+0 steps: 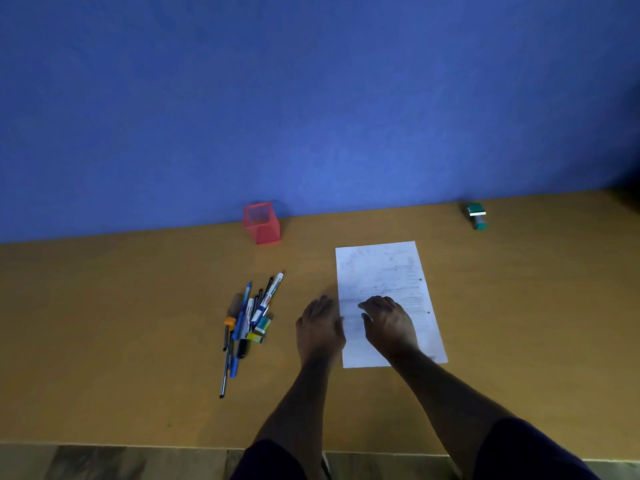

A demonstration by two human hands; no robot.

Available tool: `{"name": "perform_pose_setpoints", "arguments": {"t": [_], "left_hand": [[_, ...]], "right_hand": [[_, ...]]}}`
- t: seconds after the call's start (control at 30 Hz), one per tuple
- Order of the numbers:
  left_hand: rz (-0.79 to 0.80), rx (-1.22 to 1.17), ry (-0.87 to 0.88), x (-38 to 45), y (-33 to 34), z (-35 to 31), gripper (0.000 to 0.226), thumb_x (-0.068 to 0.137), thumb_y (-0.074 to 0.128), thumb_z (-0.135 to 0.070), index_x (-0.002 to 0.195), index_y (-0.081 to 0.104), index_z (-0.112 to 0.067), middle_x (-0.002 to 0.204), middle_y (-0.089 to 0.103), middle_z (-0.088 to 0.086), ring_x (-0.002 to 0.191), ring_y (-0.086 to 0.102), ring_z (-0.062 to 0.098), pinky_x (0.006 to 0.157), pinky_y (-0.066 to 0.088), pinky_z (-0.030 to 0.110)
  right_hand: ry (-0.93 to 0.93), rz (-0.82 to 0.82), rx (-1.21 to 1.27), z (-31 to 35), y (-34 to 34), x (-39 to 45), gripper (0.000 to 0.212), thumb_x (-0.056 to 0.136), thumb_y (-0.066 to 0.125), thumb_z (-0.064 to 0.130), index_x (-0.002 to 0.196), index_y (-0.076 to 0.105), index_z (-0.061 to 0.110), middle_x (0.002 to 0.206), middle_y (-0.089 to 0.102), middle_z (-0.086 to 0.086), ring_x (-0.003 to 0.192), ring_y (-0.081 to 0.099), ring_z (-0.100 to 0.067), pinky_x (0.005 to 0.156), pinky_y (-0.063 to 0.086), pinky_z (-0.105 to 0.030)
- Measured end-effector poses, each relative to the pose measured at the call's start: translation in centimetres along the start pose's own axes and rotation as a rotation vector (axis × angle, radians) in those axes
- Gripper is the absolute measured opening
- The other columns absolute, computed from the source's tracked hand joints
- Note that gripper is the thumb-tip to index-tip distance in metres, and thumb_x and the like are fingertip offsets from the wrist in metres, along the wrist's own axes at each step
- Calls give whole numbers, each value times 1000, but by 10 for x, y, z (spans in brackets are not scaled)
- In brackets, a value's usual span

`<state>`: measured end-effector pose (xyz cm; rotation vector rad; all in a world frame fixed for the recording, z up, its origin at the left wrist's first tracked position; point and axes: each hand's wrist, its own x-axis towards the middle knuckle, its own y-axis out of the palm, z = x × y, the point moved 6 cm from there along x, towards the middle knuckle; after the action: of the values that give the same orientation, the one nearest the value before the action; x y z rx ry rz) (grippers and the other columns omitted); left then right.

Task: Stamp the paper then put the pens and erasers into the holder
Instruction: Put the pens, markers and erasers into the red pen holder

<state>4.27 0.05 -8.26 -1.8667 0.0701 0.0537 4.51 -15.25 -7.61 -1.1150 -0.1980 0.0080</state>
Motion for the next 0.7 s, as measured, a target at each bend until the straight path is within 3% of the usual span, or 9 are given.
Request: {"name": "perform_pose_setpoints", "arguments": {"t": [0.17,0.3,0.47,0.7], "left_hand": [[-128,-59,-111,-5,-21,50,45,90,66,-17,135,62,-13,142,60,1,131,53,28,104,45,42],[-251,-94,-224,-10,-37,88,43,83,71,-6,125,69,-7,131,67,11,121,59,40,100,48,49],[-283,-106,-314,-7,-45,121,40,88,64,-4,128,67,-6,132,66,12,121,58,41,97,49,51],[-273,-189,-349,1,-41,142,35,85,55,6,112,73,-5,108,72,14,105,64,39,84,52,45]], "right_hand": [[-144,49,23,49,25,10,23,81,66,1,97,75,14,94,74,-3,87,70,-22,71,60,-36],[-259,121,69,90,44,16,27,82,62,4,105,73,14,101,73,-4,95,68,-24,77,60,-38],[-347,212,118,129,65,26,48,79,60,1,124,64,18,121,66,0,111,62,-25,89,54,-38],[-390,370,54,158,94,52,64,88,53,8,148,37,25,154,39,7,124,52,-24,98,49,-43]]}}
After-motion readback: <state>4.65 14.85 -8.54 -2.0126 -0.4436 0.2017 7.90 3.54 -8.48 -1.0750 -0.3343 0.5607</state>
